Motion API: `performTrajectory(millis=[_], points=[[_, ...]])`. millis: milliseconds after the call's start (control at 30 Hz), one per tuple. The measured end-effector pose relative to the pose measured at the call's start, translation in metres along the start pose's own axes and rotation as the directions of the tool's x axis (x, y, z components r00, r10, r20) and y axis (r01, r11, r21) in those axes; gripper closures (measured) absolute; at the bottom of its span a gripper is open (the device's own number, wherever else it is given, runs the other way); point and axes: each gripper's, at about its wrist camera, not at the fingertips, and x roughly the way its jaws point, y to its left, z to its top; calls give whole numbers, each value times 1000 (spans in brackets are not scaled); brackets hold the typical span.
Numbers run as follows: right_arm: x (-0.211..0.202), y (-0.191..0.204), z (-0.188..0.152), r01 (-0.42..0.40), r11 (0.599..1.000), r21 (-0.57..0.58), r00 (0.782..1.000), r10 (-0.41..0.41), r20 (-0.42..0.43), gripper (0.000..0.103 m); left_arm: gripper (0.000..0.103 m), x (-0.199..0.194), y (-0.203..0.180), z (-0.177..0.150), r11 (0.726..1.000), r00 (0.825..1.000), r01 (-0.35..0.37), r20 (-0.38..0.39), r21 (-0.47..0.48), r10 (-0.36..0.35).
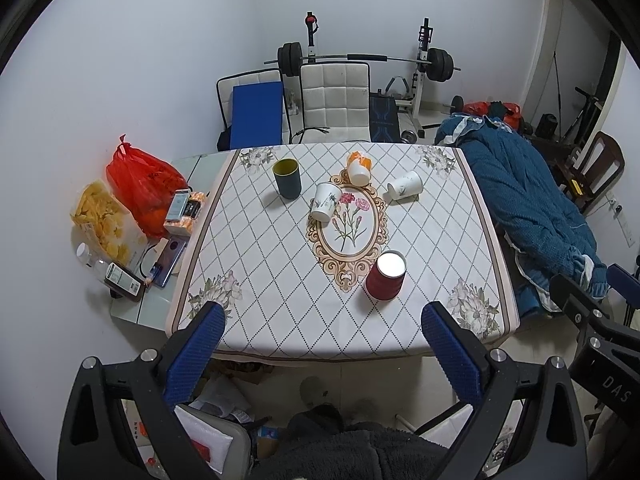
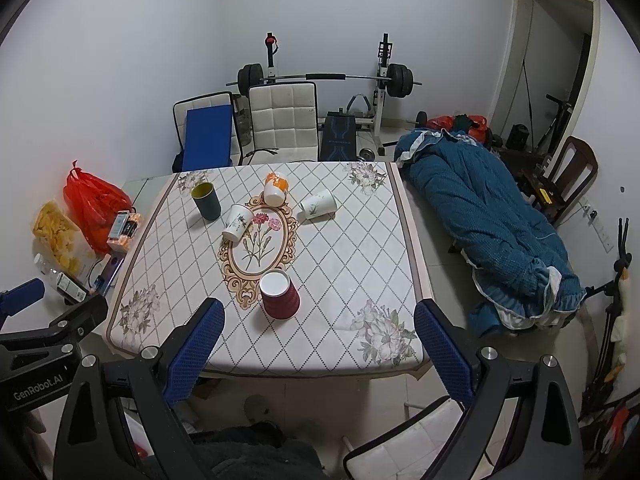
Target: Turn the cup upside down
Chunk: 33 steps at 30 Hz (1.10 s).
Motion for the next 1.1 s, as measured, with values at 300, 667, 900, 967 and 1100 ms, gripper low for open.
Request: performTrajectory(millis=[300, 667, 900, 967, 1100], points=[[5, 1, 1, -3, 1000, 1, 1000, 3, -4, 5, 2, 2, 1, -1, 1000, 1000, -1, 1, -1, 1], [8, 2, -1, 1, 1000, 2, 1000, -1, -6, 5, 2, 3, 3, -1, 1000, 1000, 1, 0, 0, -1], [11, 1, -2, -1, 1000, 6, 1000, 1, -8, 5, 2, 5, 3, -2, 1000, 1000, -2, 1, -2, 2], [12, 2, -3, -1, 1000, 9, 1000, 1, -10, 5, 2, 6, 4, -2, 1000, 1000, -2, 0, -2, 2], [15, 0, -3, -2, 1000, 14, 1000, 2, -14, 5, 2, 6, 3, -1, 1000, 1000, -5, 1, -1, 5]])
